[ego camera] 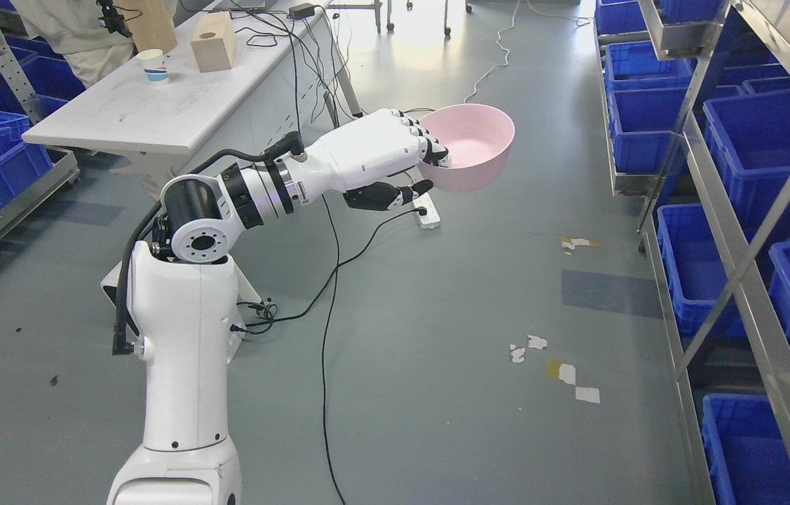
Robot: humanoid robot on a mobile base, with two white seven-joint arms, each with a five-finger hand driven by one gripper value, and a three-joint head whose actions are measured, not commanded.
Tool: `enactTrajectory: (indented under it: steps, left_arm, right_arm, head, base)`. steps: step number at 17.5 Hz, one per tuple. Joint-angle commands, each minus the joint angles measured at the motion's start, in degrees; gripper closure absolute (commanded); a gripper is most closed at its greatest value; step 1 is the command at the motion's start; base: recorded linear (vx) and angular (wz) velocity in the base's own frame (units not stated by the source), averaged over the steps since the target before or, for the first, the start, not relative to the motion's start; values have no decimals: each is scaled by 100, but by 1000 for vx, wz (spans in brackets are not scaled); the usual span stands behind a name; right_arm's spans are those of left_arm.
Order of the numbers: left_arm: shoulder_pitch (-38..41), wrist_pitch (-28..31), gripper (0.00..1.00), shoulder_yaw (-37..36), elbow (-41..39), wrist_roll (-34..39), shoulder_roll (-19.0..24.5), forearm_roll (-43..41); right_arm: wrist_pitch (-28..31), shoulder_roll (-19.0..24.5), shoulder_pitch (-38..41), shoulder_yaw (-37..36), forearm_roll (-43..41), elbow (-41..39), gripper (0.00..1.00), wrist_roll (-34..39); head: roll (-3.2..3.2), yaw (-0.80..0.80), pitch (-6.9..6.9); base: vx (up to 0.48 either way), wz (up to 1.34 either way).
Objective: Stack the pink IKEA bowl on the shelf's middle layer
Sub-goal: 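Hold the pink bowl in the left hand while turning toward the rack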
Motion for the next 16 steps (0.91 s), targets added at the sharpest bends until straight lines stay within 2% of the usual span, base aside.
enactTrajectory:
  steps: [1,7,16]
  left_arm:
    - [38,-2,97,-121,-63,-2,98,12]
    - [38,-2,97,-121,-107,-2,98,12]
    - [47,-2,97,-85,-213,-11,98,12]
  right_arm:
    - [-2,-100,18,0,0,-100,0,-3]
    - [-2,-100,18,0,0,-100,0,-3]
    - [-2,-100,18,0,0,-100,0,-3]
  head:
    - [0,0,0]
    - [0,0,0]
    - [0,0,0]
  base:
    - [405,210]
    - [380,128]
    - [402,-161]
